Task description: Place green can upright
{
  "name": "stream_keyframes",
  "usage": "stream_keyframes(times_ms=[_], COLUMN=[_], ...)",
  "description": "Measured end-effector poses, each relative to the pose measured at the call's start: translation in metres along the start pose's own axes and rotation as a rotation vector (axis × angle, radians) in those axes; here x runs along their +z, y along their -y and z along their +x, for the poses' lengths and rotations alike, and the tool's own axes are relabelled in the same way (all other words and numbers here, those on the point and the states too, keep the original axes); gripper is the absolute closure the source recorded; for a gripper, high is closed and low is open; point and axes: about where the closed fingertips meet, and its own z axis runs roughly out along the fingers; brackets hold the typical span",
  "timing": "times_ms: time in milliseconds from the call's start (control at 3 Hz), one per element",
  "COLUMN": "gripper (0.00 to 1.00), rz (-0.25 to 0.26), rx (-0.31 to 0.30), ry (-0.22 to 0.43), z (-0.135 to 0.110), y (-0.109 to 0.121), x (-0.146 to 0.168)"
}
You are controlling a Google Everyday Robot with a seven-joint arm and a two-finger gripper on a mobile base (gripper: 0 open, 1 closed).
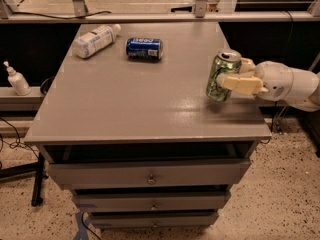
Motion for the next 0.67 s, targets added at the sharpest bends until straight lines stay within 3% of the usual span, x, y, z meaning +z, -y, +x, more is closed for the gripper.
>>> stream_keyframes(times_ms=[667], gripper=[1.0], rz=[0.056], rx=[-0.024], ry=[-0.011], z=[-0.0081], y=[0.0124], x=[-0.0061])
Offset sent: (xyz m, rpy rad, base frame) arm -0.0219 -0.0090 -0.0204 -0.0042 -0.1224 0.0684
